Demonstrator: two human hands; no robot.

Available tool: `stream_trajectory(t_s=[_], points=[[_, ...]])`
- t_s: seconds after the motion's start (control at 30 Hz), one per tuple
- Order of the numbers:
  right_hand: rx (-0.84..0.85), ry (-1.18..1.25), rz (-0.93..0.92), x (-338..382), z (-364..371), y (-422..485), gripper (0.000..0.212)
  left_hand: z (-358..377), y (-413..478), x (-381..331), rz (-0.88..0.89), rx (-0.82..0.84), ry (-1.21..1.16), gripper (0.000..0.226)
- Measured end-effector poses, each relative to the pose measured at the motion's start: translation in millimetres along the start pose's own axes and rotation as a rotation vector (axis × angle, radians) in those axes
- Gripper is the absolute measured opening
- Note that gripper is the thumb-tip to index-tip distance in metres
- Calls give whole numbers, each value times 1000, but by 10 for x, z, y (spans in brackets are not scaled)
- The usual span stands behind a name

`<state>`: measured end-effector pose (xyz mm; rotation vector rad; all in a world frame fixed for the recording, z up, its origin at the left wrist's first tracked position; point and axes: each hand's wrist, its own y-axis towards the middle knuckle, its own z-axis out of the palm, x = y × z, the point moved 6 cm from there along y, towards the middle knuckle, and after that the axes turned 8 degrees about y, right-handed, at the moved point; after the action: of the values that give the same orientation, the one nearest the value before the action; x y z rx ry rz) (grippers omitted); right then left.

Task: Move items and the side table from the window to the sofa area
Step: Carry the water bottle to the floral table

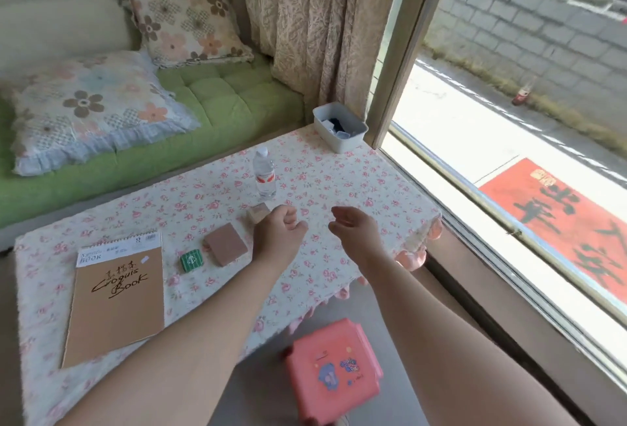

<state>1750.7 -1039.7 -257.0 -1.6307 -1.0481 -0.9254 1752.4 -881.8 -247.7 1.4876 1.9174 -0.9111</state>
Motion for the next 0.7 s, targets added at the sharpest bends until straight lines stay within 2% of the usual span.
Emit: stream_trajectory(t_s=[0.13, 0.3, 0.7], points=[[-144, 3, 34, -222, -212, -601, 39, 60, -399, -28, 138, 100, 38, 31], [-290, 4, 81, -481, -560, -1262, 40, 164, -849, -164, 219, 182, 67, 31], [-780, 150, 192, -1268, -1799, -3194, 33, 1161, -2552, -897, 582, 551, 139, 27]])
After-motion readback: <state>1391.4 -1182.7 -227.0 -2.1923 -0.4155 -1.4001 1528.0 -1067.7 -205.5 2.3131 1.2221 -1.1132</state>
